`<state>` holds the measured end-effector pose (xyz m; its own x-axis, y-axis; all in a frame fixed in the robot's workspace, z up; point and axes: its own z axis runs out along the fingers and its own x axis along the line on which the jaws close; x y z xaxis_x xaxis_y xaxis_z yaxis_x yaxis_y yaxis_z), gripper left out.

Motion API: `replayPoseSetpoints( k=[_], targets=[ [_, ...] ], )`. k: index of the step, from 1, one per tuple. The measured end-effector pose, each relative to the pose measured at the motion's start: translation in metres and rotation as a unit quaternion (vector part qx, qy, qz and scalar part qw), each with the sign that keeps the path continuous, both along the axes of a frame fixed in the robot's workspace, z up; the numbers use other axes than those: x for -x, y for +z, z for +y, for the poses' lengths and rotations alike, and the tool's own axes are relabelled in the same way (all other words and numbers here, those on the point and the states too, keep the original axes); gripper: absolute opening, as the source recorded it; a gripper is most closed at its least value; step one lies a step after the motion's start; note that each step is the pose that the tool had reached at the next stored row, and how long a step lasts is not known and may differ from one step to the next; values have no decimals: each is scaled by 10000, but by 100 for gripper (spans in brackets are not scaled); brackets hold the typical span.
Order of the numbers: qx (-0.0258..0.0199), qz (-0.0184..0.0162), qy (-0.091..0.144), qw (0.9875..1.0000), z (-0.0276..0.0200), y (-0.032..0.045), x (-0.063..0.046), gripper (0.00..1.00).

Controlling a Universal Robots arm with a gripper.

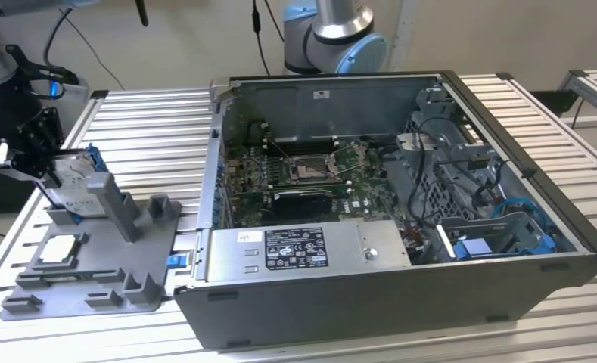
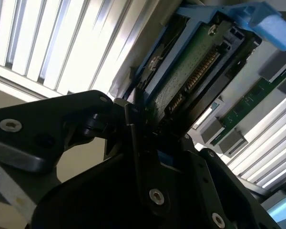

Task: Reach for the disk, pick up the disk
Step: 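Pick up the disk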

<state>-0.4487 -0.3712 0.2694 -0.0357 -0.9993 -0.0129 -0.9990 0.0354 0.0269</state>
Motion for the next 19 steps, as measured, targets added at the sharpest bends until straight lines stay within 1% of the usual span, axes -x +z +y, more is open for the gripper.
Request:
replayPoseSetpoints(
  k=[2, 4, 5, 6, 19],
  targets=[
    [-6, -1, -1, 10000, 1, -1, 0, 0],
    [11, -2, -1, 10000, 1, -1, 0, 0],
    [12, -1, -1, 10000, 0, -1, 0, 0],
    [5, 0, 0, 10000, 1, 0, 0, 0],
    [-1, -1, -1, 10000, 1, -1, 0, 0]
  ],
)
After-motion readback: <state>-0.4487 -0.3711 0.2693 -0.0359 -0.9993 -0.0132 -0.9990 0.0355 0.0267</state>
